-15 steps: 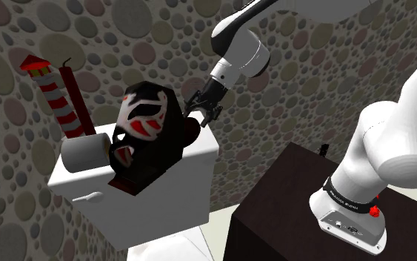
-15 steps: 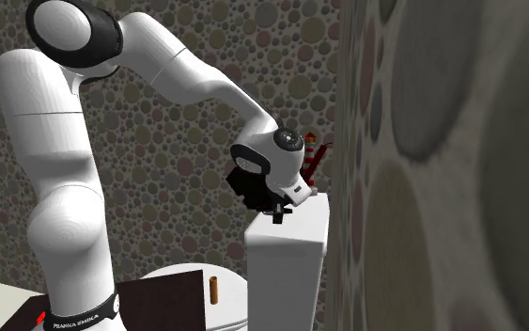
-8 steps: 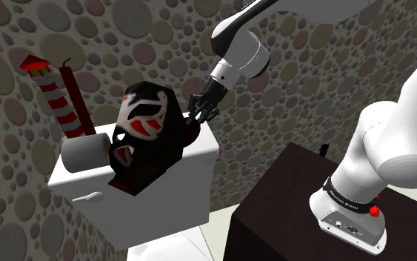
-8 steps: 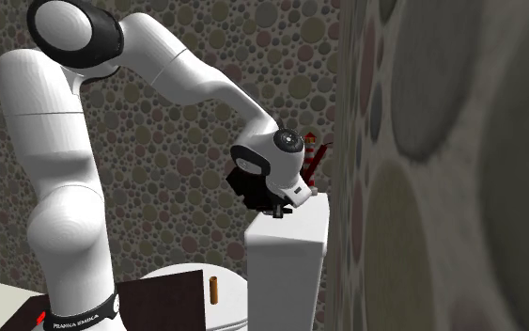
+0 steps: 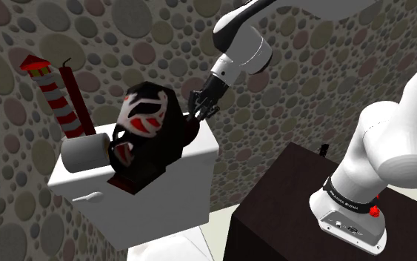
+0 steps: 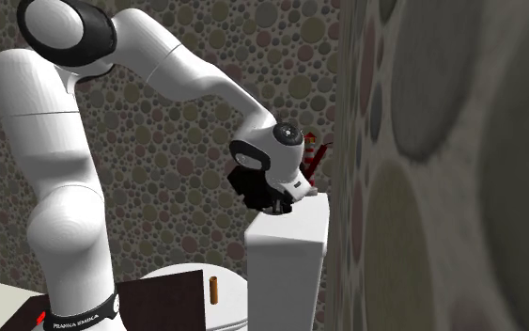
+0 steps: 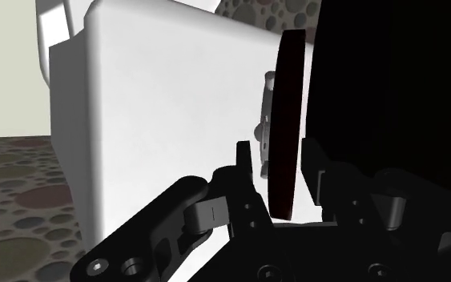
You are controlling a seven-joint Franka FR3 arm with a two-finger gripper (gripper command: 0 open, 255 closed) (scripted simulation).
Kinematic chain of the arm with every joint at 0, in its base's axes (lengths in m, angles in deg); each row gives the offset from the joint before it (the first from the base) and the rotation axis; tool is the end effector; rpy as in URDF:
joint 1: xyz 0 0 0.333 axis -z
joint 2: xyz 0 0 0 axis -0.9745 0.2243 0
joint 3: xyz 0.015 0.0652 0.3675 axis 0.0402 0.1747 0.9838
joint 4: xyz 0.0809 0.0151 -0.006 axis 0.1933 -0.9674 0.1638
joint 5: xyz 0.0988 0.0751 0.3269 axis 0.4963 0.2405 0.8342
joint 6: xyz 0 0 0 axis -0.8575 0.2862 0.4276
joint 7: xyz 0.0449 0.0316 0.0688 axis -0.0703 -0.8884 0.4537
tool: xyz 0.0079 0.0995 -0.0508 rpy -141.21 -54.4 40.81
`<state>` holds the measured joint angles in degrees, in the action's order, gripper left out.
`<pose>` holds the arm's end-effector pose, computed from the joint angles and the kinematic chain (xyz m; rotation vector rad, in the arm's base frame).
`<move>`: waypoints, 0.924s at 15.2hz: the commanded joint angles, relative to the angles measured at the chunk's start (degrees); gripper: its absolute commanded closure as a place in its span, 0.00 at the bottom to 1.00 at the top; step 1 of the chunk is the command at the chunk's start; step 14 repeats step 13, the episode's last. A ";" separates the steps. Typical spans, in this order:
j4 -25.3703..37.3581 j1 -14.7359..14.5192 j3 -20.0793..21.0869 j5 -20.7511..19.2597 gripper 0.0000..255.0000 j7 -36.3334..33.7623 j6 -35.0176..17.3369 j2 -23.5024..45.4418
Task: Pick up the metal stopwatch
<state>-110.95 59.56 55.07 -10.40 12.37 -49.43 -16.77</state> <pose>0.4360 0.0683 0.4394 -2.3643 0.3629 -0.0623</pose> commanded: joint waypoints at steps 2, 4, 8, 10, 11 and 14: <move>0.64 0.25 0.02 -1.87 1.00 -2.33 1.10 -1.47; 1.02 0.42 0.07 -3.07 1.00 -3.87 1.85 -2.49; 1.97 0.77 0.19 -5.31 1.00 -6.83 3.46 -4.37; 2.52 0.95 0.26 -6.35 1.00 -8.25 4.31 -5.23; 2.82 1.04 0.29 -6.86 1.00 -8.95 4.75 -5.65; 2.86 1.05 0.30 -6.93 1.00 -9.06 4.82 -5.71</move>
